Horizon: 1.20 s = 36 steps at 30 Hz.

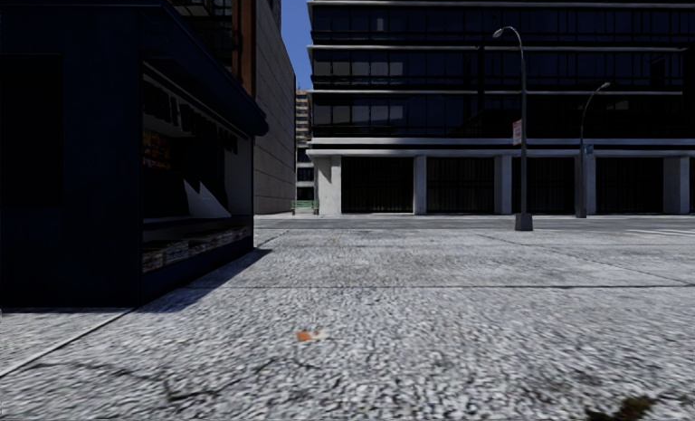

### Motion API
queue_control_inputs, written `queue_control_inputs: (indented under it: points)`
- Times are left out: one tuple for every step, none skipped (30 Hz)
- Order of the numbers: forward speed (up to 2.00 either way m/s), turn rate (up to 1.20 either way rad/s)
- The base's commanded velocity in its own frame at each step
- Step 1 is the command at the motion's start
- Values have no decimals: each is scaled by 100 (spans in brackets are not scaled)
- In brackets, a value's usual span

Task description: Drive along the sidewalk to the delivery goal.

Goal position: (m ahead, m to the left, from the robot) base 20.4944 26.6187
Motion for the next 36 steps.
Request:
queue_control_inputs:
  points:
    - [196, 0]
    - [196, 0]
    - [196, 0]
    - [196, 0]
    - [196, 0]
    - [196, 0]
    - [196, 0]
    - [196, 0]
    - [196, 0]
    - [196, 0]
    - [196, 0]
    - [196, 0]
    - [196, 0]
    - [196, 0]
    - [196, 0]
    - [196, 0]
    - [196, 0]
    - [196, 0]
    - [196, 0]
    - [196, 0]
    - [196, 0]
    - [196, 0]
    - [196, 0]
    - [196, 0]
    - [196, 0]
    - [196, 0]
    - [196, 0]
    - [196, 0]
    - [196, 0]
    - [196, 0]
    - [196, 0]
    - [196, 0]
    - [196, 0]
    - [196, 0]
    - [196, 0]
    - [196, 0]
